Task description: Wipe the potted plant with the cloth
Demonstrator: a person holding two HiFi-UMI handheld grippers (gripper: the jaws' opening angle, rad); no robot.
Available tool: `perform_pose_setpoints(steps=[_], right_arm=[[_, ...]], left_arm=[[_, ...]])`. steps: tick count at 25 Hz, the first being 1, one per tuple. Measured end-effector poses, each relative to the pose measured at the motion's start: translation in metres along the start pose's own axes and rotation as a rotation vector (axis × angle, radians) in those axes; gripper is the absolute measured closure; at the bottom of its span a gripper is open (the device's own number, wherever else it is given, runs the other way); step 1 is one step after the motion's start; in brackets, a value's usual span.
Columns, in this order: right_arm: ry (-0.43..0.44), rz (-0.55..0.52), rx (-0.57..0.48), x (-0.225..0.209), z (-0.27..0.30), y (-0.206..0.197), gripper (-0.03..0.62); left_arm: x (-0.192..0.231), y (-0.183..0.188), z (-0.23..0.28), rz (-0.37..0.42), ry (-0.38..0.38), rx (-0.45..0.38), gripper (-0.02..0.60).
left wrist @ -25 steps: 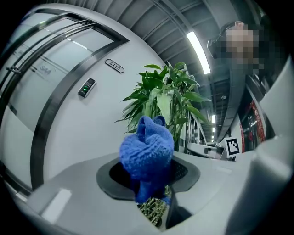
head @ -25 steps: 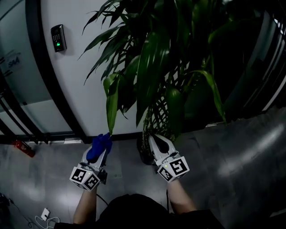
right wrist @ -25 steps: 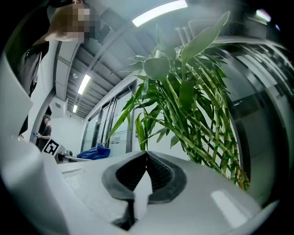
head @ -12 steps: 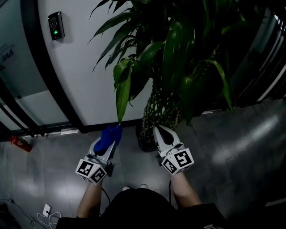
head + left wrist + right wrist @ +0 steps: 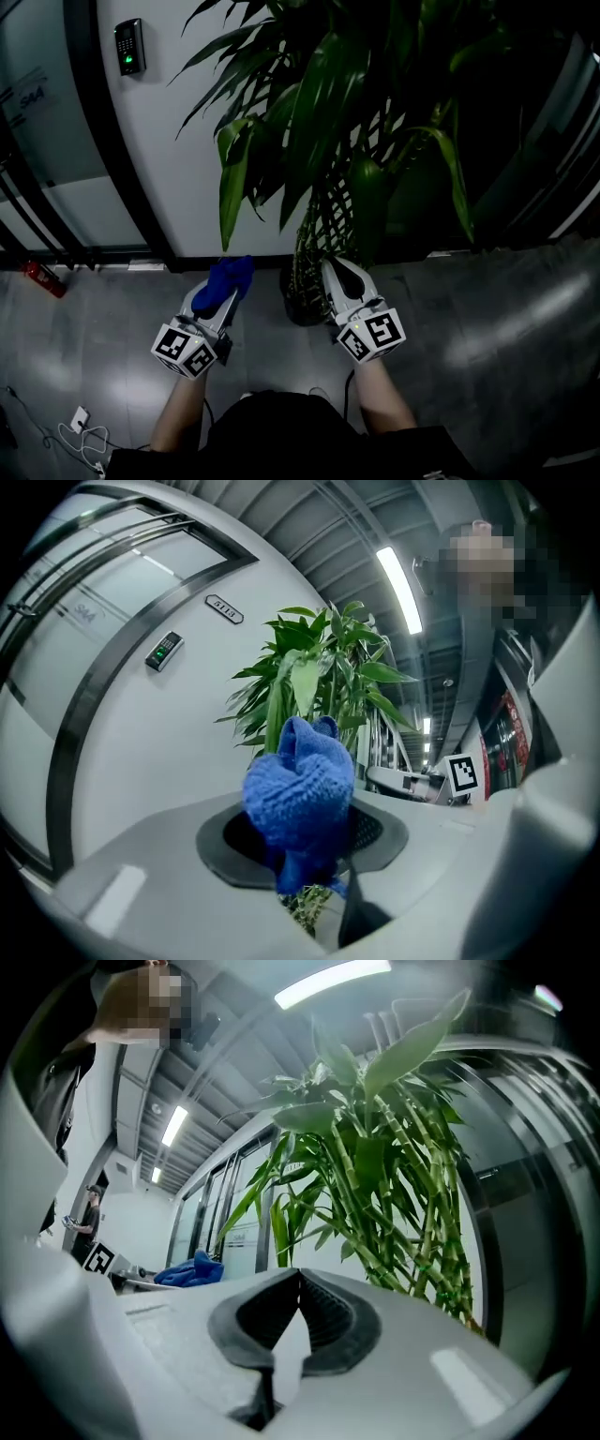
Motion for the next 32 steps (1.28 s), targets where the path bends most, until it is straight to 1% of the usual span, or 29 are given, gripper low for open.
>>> perform_pose_setpoints(steps=[3,6,10,12,15,16,18,20,21,25,28,29,32], right_arm=[[0.061,0.012,-0.031,-0.025,0.000,0.012,0.591],[0.141,0.005,-0.056,-0.045,-0.007,0.027,0.591],[0.249,-0.008,-0.095,-0.066,-0.017,0.050,0.591],[0.295,-0.003,-0.103,-0.070,-0.025,0.058,0.591],[0.370,0.017,-0.095,-0.069,-0.024,0.059,0.591],[0.391,0.021,-0.096,-0.067,-0.022,0.061,0.591],[0.429,0.024,-0.109,-0.061,-0.022,0.068,0.591],[0.449,0.037,-0.128,-0.055,-0.024,0.076,0.591],[0.453,0.044,-0.138,-0.054,-0.026,0.080,0.591],[0.452,0.044,-0.166,-0.056,-0.026,0.097,0.591],[0.437,0.033,-0.161,-0.058,-0.021,0.105,0.591],[0.437,0.027,-0.162,-0.056,-0.019,0.109,0.591],[0.438,-0.002,-0.173,-0.048,-0.017,0.118,0.591]], left_arm=[[-0.020,0.001,0.022,0.017,0.045,-0.033,0.428],[-0.055,0.012,0.043,0.050,0.091,-0.074,0.428],[-0.109,0.050,0.069,0.172,0.130,-0.163,0.428],[-0.133,0.069,0.075,0.235,0.162,-0.193,0.428],[-0.155,0.095,0.076,0.332,0.220,-0.221,0.428],[-0.161,0.103,0.077,0.368,0.231,-0.220,0.428],[-0.175,0.118,0.080,0.452,0.240,-0.190,0.428],[-0.188,0.130,0.082,0.530,0.234,-0.164,0.428],[-0.193,0.136,0.084,0.557,0.225,-0.163,0.428],[-0.201,0.154,0.102,0.611,0.187,-0.142,0.428],[-0.201,0.166,0.129,0.651,0.164,-0.066,0.428],[-0.202,0.173,0.138,0.665,0.154,-0.053,0.428],[-0.207,0.194,0.159,0.703,0.116,-0.046,0.428]])
Point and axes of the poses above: the fingertips, and each gripper's own axes: z forward along the fingers, x to its left, y out of its top, the point moved 1 cm from there along -z, backward along the fingers, and after that the axes turned 7 degrees about -y, right-handed, at the moved point
